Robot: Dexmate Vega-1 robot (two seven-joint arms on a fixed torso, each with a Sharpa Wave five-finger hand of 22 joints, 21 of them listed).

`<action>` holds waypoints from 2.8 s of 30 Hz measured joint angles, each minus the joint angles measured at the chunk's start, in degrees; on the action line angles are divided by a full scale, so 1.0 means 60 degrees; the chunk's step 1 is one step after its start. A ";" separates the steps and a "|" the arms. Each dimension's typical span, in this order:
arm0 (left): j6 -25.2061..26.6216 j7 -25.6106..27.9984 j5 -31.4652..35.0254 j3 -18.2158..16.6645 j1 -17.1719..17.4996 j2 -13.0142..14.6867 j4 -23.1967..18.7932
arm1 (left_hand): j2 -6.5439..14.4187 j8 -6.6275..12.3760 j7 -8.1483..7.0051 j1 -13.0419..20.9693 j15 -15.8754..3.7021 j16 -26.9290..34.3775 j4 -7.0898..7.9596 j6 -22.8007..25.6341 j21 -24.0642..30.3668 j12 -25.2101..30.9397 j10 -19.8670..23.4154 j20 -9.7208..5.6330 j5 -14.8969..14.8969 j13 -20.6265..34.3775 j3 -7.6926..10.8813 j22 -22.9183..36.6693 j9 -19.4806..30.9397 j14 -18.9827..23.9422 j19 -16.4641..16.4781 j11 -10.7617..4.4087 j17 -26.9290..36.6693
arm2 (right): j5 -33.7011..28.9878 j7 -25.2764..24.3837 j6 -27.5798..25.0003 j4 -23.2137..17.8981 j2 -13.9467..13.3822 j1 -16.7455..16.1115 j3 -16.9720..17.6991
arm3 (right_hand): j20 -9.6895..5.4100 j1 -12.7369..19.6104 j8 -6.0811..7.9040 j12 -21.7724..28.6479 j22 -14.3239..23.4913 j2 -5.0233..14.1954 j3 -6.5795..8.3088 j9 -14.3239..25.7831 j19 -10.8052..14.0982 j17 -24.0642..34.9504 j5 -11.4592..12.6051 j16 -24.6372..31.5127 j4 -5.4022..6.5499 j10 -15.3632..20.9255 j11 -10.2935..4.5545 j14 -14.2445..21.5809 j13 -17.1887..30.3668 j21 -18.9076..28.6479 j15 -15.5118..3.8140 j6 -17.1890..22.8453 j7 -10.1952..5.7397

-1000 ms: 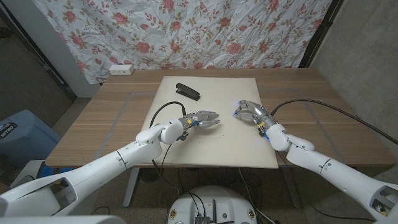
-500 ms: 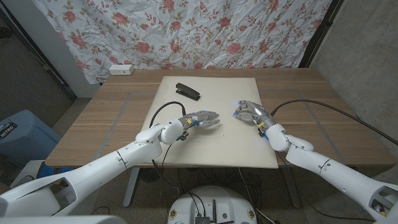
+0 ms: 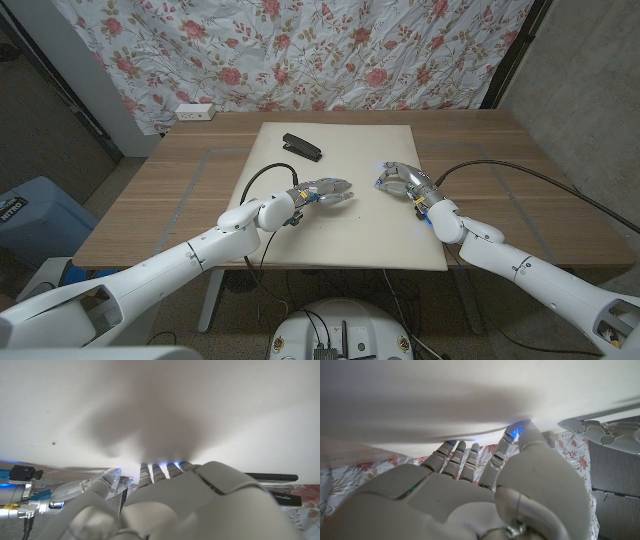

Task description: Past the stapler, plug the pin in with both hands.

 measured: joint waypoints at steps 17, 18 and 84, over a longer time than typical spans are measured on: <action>-0.0042 -0.0003 -0.0005 0.0041 -0.0023 0.0000 0.0030 | 0.0038 0.0000 0.0000 0.0037 0.0004 -0.0003 -0.0038 -0.0001 -0.0028 -0.0003 0.0053 -0.0053 0.0000 0.0042 0.0116 -0.0007 -0.0001 0.0072 0.0053 0.0053 0.0001 | 0.0005 0.0013 0.0187 -0.0062 -0.0108 -0.0063 0.0032 | 0.0105 0.0019 -0.0212 -0.0075 0.0004 -0.0158 -0.0090 0.0006 -0.0106 0.0001 0.0042 -0.0039 0.0012 -0.0146 0.0145 -0.0089 0.0000 -0.0062 0.0088 -0.0578 0.0035; -0.0042 -0.0003 -0.0004 0.0042 -0.0022 0.0000 0.0029 | 0.0037 0.0000 0.0000 0.0037 0.0004 -0.0003 -0.0038 -0.0001 -0.0035 -0.0003 0.0053 -0.0053 0.0000 0.0042 0.0117 -0.0007 -0.0001 0.0072 0.0053 0.0053 0.0000 | 0.0005 0.0019 0.0192 -0.0066 -0.0114 -0.0064 0.0035 | 0.0104 0.0010 -0.0220 -0.0075 0.0004 -0.0167 -0.0090 0.0008 -0.0106 0.0001 0.0046 -0.0056 0.0012 -0.0172 0.0170 -0.0089 0.0000 -0.0063 0.0089 -0.0632 0.0017; 0.0049 -0.0136 -0.0107 0.0065 -0.0066 0.0021 0.0041 | 0.0037 0.0001 -0.0001 0.0037 0.0002 -0.0020 0.0038 -0.0001 -0.0027 -0.0005 0.0138 -0.0054 0.0000 0.0034 0.0330 -0.0007 -0.0003 0.0173 0.0148 0.0067 0.0039 | 0.0195 0.0584 0.1137 0.0252 -0.0223 0.0067 0.0081 | 0.0496 -0.0410 -0.1304 -0.0270 0.0001 -0.0686 -0.0472 0.0019 -0.0500 0.0022 -0.0045 -0.0497 0.0132 -0.1407 0.0546 -0.0791 -0.0001 -0.0096 0.0615 -0.3268 0.0076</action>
